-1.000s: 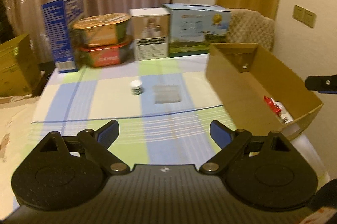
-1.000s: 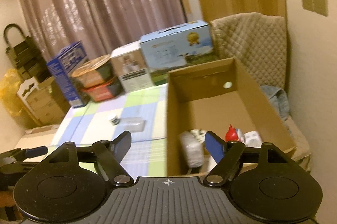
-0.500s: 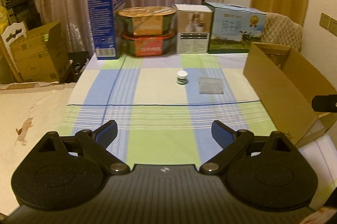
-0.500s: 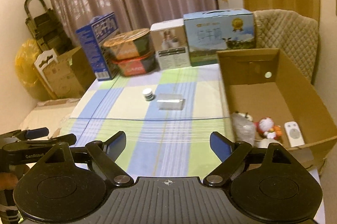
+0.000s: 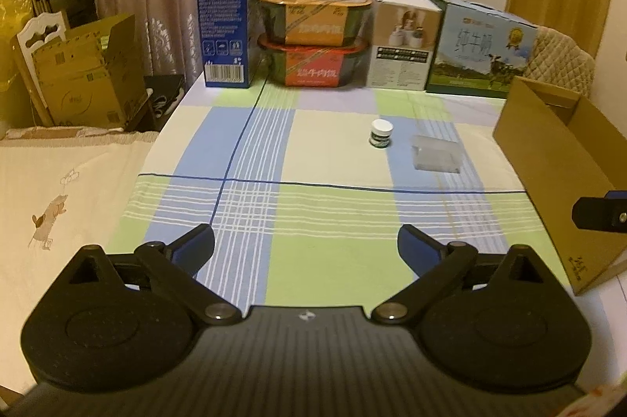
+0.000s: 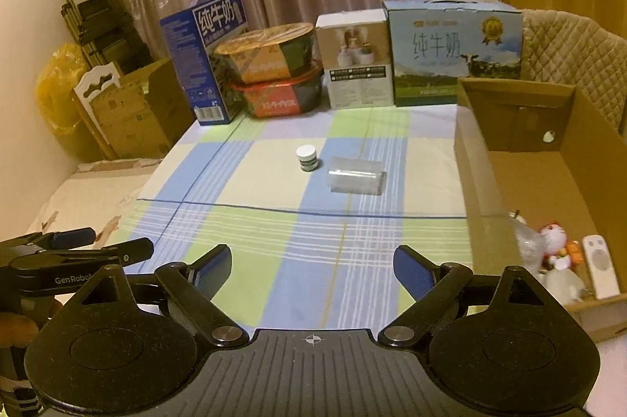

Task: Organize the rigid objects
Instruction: 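Open both tools and withdraw them from the box over the table, then grasp the white jar with the left tool while the right tool grasps the clear plastic cup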

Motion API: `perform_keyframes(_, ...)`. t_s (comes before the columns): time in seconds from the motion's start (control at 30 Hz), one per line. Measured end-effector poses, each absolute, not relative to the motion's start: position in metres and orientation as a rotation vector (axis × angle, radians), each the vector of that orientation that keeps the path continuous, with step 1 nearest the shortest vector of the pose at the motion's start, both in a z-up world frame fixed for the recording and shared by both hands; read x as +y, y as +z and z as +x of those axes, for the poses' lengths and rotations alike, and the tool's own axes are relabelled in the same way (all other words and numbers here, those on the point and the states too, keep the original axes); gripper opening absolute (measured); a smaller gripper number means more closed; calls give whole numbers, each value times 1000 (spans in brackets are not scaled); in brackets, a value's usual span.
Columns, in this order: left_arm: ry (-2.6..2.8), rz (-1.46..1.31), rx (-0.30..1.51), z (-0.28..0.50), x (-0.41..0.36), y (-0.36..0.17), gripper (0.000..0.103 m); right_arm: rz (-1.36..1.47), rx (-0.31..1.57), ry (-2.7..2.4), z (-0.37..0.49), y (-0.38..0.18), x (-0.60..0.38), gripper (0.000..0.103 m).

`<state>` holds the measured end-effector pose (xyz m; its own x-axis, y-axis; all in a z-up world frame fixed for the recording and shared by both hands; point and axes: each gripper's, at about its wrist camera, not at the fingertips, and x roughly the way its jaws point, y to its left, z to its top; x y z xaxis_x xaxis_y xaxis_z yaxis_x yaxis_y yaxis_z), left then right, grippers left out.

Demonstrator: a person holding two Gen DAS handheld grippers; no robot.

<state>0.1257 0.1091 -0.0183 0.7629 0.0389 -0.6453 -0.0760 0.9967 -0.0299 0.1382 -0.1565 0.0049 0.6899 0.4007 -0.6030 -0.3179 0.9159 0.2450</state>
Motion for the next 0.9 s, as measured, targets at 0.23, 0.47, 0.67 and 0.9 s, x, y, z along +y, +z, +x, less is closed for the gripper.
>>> perform_keyframes(0.23, 73, -75, 724, 157, 115, -41, 102, 132, 732, 389, 171, -18, -144, 88)
perform_keyframes(0.47, 80, -98, 708, 190, 118, -63, 102, 117, 728, 372, 204, -40, -134, 88)
perform_keyframes(0.67, 84, -73, 668, 217, 113, -77, 102, 129, 707, 344, 229, -64, -129, 89)
perform_keyframes(0.9, 72, -71, 607, 257, 110, -91, 102, 112, 661, 299, 262, -86, -125, 90)
